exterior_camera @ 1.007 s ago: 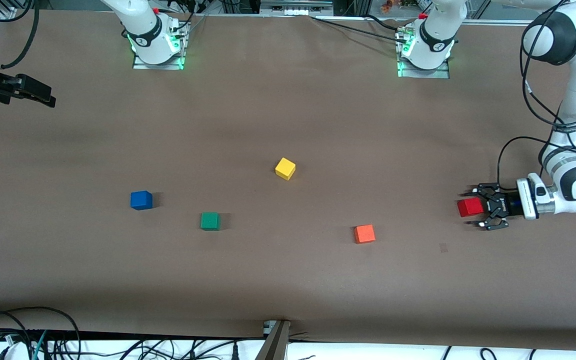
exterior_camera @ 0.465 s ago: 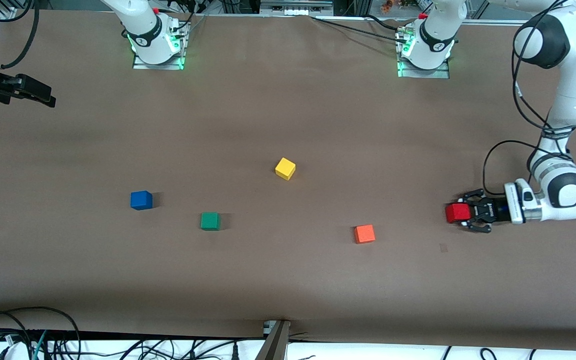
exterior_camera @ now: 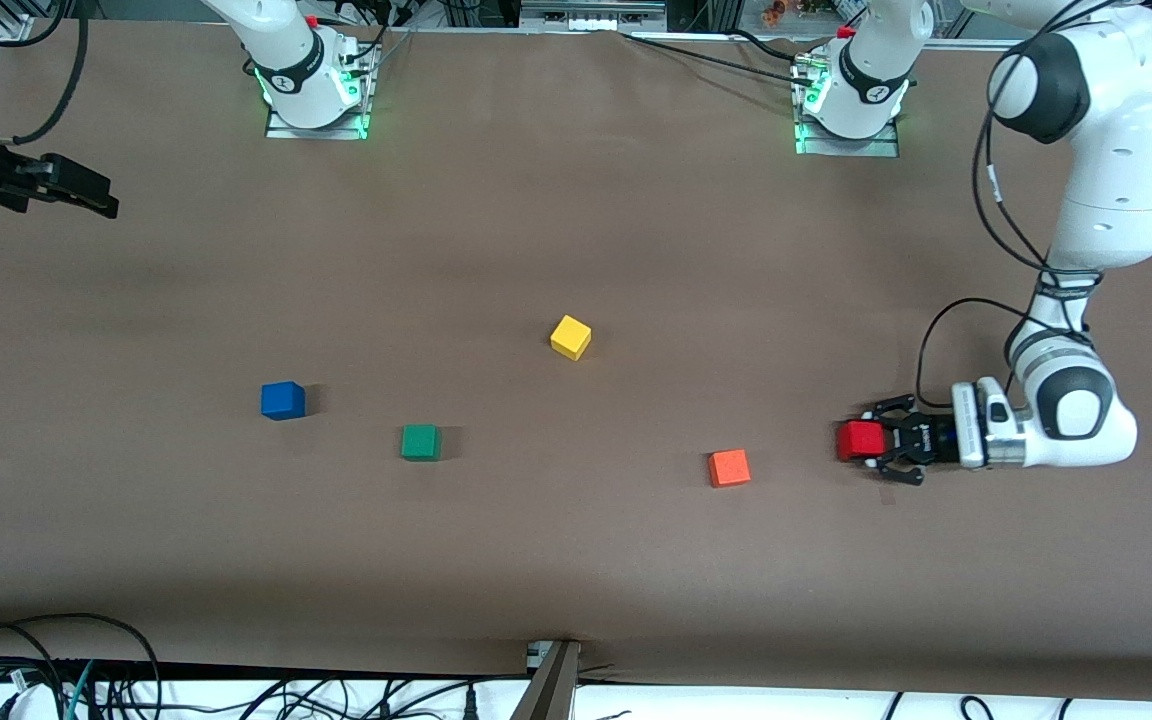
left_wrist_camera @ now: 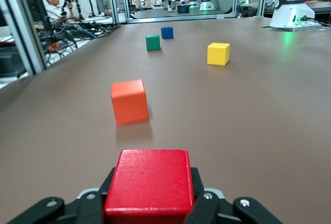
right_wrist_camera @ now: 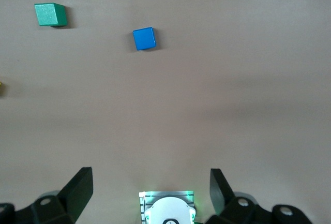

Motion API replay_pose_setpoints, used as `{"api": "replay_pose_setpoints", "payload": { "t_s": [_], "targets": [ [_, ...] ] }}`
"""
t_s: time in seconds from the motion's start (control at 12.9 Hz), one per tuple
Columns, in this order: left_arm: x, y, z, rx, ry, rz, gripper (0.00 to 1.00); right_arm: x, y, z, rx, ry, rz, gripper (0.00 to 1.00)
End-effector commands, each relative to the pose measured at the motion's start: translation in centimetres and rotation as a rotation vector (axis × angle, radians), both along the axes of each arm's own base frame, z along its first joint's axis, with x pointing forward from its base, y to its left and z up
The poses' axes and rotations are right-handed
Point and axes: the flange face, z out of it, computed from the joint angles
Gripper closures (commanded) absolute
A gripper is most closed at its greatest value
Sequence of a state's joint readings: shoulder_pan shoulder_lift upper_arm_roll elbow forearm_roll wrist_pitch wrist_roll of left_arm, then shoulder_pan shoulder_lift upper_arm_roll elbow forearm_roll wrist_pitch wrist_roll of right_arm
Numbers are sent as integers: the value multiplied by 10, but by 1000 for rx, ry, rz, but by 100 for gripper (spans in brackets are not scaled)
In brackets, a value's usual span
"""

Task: Pass red block to right arm, stack on blue
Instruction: 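Carry the red cube with the left gripper while the right gripper approaches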

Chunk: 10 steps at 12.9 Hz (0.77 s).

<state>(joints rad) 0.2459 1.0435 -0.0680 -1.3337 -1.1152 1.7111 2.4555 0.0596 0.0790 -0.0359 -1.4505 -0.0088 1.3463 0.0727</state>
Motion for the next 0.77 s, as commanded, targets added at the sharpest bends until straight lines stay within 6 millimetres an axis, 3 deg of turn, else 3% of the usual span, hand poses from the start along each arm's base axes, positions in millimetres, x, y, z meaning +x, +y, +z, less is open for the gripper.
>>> {"api": "replay_pose_setpoints", "payload": {
  "t_s": [0.0,0.08,0.39,0.54,0.7],
  "targets": [
    [20,-56,19,-94,2,44,100,10,4,-12,0,2,-6,0],
    [28,-88,33,-140,-19,38,100,12,5,-15,1,4,-4,0],
    [44,-164,58,-209,19,107,100,15,1,-21,-1,19,-9,0],
    [52,-217,79,-197,10,94,100,22,3,-38,10,47,-7,0],
    [45,-272,86,-239,90,114,100,39,17,-75,149,105,-23,0]
  ]
}}
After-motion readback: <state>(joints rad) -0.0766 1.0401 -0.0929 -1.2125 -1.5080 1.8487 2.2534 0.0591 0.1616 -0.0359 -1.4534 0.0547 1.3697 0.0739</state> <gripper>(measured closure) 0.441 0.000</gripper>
